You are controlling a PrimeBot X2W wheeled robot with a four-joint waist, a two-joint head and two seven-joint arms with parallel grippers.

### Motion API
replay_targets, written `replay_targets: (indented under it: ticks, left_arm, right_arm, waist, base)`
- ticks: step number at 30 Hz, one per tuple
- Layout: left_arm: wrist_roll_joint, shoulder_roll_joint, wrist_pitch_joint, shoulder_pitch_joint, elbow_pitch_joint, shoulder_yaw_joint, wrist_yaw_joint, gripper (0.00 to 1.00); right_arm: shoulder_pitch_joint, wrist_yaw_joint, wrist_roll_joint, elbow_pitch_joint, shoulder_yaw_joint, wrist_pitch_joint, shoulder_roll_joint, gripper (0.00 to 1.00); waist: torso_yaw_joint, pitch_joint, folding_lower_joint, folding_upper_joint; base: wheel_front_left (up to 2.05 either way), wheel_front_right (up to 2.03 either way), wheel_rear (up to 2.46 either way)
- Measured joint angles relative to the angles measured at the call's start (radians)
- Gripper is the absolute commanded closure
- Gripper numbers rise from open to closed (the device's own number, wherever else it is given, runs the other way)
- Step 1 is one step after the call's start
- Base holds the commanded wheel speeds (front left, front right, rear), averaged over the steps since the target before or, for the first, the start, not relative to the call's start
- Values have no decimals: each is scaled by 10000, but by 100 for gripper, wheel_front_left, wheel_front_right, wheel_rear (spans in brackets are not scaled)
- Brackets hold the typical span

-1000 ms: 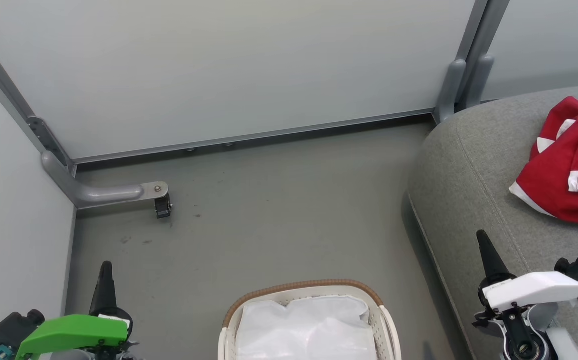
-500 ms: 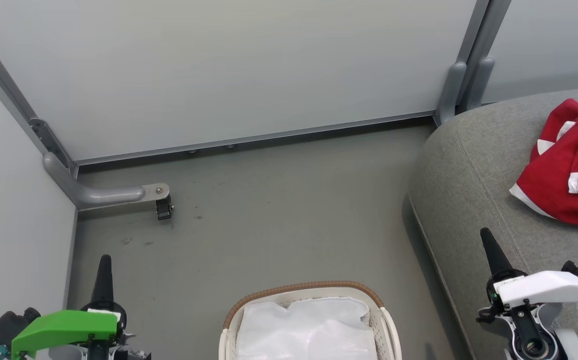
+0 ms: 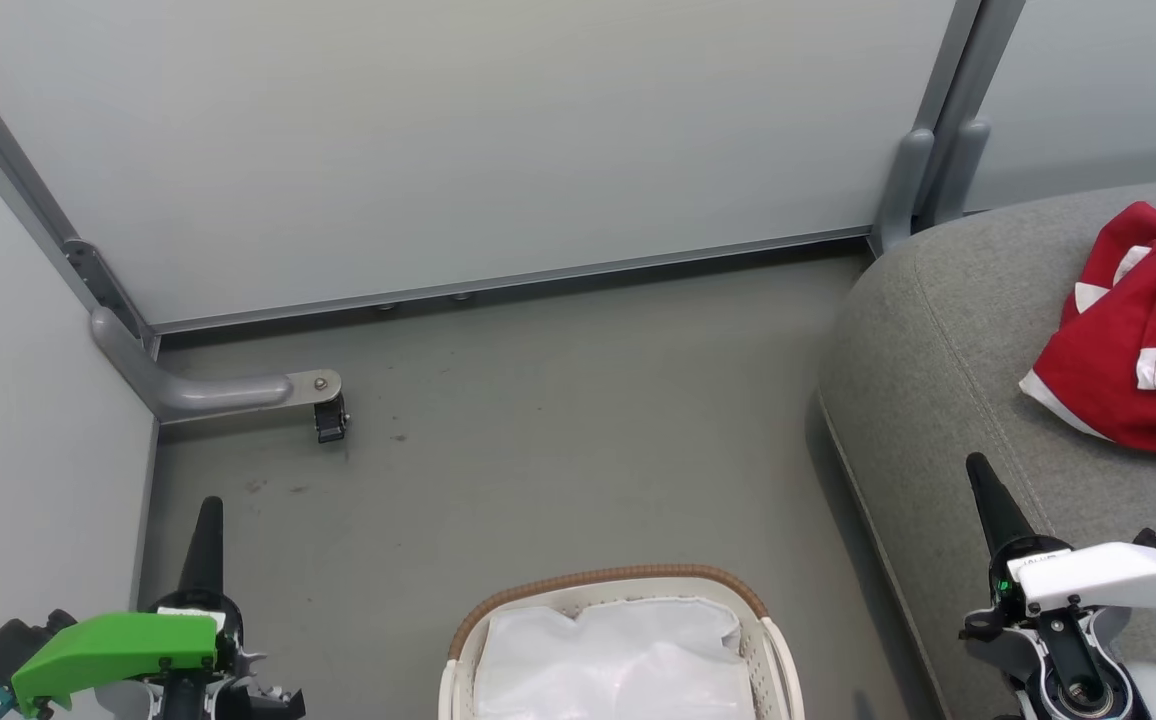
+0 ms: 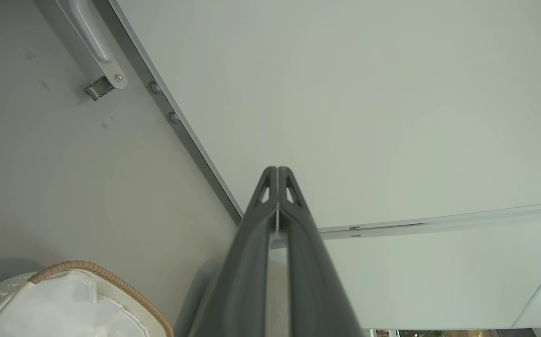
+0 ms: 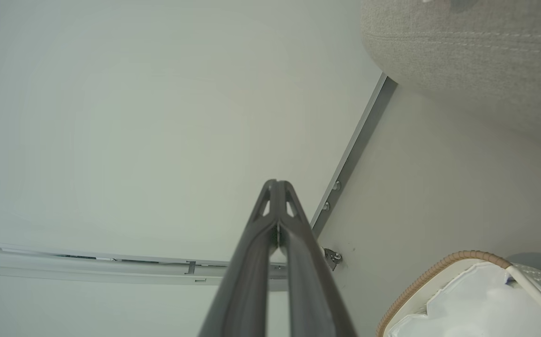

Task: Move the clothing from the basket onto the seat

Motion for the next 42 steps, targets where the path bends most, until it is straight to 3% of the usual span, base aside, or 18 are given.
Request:
replay_targets:
  ticks: [42]
  left_arm:
    - [-2577, 17, 700, -312, -188, 165, -31, 100]
  right_arm:
    - [101, -6, 2581, -416, -389, 704, 63, 100]
  waist:
    - [61, -161, 0, 0]
  base:
    - [0, 0, 0]
